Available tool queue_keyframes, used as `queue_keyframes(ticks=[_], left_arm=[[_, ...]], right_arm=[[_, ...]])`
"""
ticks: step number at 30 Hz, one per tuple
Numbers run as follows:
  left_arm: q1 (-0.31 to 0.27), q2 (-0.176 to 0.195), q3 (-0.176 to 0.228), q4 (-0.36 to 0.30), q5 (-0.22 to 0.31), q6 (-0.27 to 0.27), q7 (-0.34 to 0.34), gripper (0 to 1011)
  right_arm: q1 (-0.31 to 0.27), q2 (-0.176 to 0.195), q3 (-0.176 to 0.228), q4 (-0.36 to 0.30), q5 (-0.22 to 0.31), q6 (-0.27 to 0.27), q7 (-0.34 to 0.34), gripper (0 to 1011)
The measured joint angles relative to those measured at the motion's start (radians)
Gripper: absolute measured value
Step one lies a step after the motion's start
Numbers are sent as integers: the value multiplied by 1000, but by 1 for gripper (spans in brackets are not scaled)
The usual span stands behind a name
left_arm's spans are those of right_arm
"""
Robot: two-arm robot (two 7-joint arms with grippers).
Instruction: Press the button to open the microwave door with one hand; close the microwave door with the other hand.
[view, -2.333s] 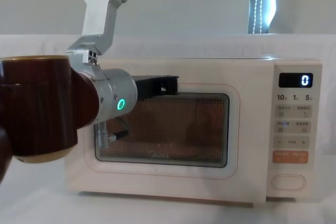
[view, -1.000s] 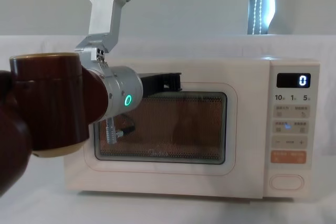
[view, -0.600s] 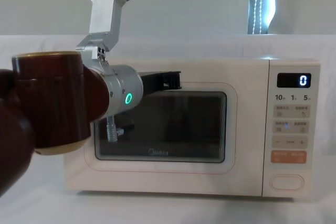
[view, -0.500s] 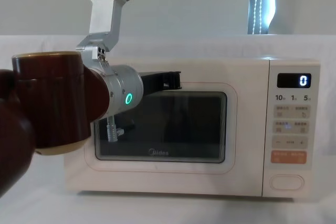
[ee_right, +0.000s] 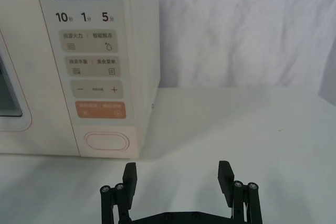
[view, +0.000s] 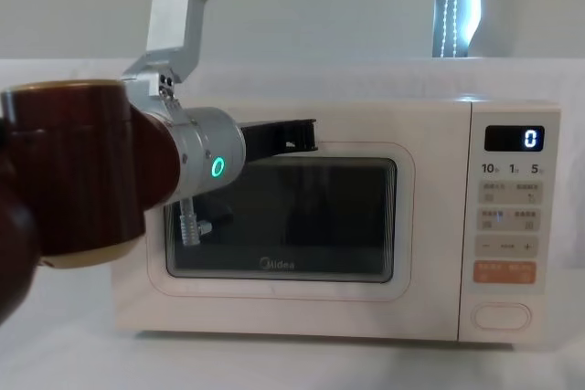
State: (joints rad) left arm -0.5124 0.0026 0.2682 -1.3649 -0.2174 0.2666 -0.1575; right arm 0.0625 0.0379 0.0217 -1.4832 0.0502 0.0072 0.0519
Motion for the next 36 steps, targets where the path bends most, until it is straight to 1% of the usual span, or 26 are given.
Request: queue_keyframes(ticks=[3, 6, 9, 14, 15, 17, 18, 19, 21, 22, 25, 26, 28, 29, 30, 31, 32, 33, 34, 36], left_arm=[[17, 9, 3, -33, -10, 19, -11, 0], [40, 25, 8, -79, -23, 49, -24, 0], [75, 49, 16, -147, -42, 87, -40, 0], [114, 82, 22, -216, -61, 111, -56, 0], [128, 97, 25, -242, -66, 112, -62, 1], [144, 113, 26, -267, -71, 113, -68, 15], [151, 120, 26, -280, -74, 114, -70, 59], [167, 134, 24, -305, -80, 115, -72, 82], [181, 145, 22, -326, -86, 118, -74, 114], [189, 152, 20, -338, -89, 119, -75, 147], [236, 189, 11, -400, -107, 122, -82, 219], [236, 189, 11, -400, -107, 122, -82, 258], [281, 220, 0, -447, -121, 120, -85, 357], [293, 227, -4, -459, -125, 118, -86, 357], [307, 236, -9, -470, -129, 116, -86, 399], [332, 251, -19, -492, -136, 111, -86, 455], [346, 258, -24, -501, -140, 108, -86, 480], [357, 264, -28, -510, -144, 105, -86, 480], [370, 270, -34, -520, -148, 101, -86, 514], [418, 298, -55, -551, -163, 83, -85, 603]], right_arm=[[0, 0, 0, 0, 0, 0, 0, 1002], [0, 0, 0, 0, 0, 0, 0, 1002], [0, 0, 0, 0, 0, 0, 0, 1002], [0, 0, 0, 0, 0, 0, 0, 1002], [0, 0, 0, 0, 0, 0, 0, 1002], [0, 0, 0, 0, 0, 0, 0, 1002], [0, 0, 0, 0, 0, 0, 0, 1002], [0, 0, 0, 0, 0, 0, 0, 1002], [0, 0, 0, 0, 0, 0, 0, 1002], [0, 0, 0, 0, 0, 0, 0, 1002], [0, 0, 0, 0, 0, 0, 0, 1002], [0, 0, 0, 0, 0, 0, 0, 1002], [0, 0, 0, 0, 0, 0, 0, 1002], [0, 0, 0, 0, 0, 0, 0, 1002], [0, 0, 0, 0, 0, 0, 0, 1002], [0, 0, 0, 0, 0, 0, 0, 1002], [0, 0, 0, 0, 0, 0, 0, 1002], [0, 0, 0, 0, 0, 0, 0, 1002], [0, 0, 0, 0, 0, 0, 0, 1002], [0, 0, 0, 0, 0, 0, 0, 1002]])
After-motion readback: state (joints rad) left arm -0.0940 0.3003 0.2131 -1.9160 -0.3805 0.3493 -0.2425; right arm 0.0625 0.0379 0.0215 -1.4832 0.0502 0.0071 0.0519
